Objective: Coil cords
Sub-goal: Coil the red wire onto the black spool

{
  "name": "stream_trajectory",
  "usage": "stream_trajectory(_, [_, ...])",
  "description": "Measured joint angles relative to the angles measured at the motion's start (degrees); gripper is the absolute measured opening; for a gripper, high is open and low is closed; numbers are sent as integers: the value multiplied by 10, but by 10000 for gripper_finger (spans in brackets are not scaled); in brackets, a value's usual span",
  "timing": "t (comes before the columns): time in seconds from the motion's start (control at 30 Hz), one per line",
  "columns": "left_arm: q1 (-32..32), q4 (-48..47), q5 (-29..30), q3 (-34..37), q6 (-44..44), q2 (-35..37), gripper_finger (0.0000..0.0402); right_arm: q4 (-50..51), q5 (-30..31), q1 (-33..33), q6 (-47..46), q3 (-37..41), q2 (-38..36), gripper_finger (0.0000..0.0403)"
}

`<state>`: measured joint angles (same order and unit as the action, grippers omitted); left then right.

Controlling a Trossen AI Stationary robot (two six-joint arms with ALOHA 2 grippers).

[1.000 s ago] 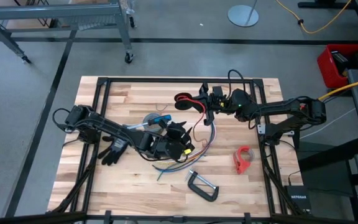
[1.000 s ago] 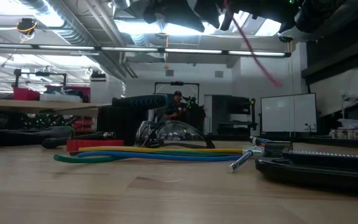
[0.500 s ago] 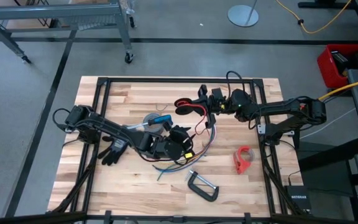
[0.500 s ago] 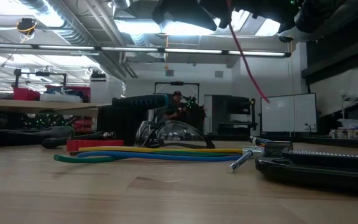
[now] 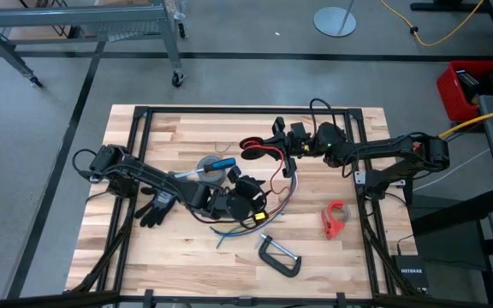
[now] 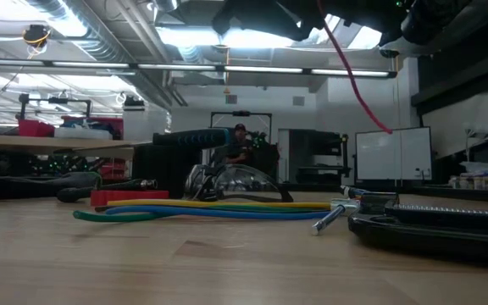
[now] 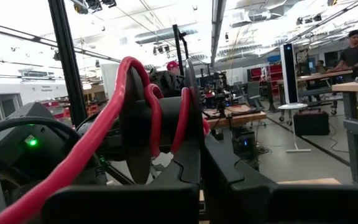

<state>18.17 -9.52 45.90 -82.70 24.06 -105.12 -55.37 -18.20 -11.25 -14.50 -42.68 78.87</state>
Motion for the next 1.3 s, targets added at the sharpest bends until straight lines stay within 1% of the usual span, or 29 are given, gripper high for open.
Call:
stream_trajectory(0.13, [0, 17, -3, 0, -1, 0, 153, 0, -5, 0, 0, 0, 0, 2])
stream_trajectory(0.3, [-4, 73, -40, 0, -33, 0, 153, -1, -5, 0, 0, 0, 0, 2])
stream_trajectory(0.43, [-7, 74, -40, 0, -32, 0, 147, -1, -5, 0, 0, 0, 0, 2])
stream_trajectory(0.53, [-7, 71, -40, 0, -31, 0, 123, -1, -5, 0, 0, 0, 0, 2])
stream_trajectory(0.73, [-7, 70, -40, 0, -31, 0, 51, -2, -5, 0, 0, 0, 0, 2])
stream_trajectory(0.8, [-7, 64, -40, 0, -30, 0, 24, -2, -5, 0, 0, 0, 0, 2])
stream_trajectory(0.87, [-7, 50, -39, 0, -21, 0, 8, -2, -5, 0, 0, 0, 0, 2])
stream_trajectory(1.07, [-7, -5, -3, 0, 27, 0, 5, -12, -7, 0, -1, 0, 0, 2])
stream_trajectory(1.3, [-7, -86, 47, 0, 83, 0, 3, -12, -30, 0, -6, 0, 0, 2])
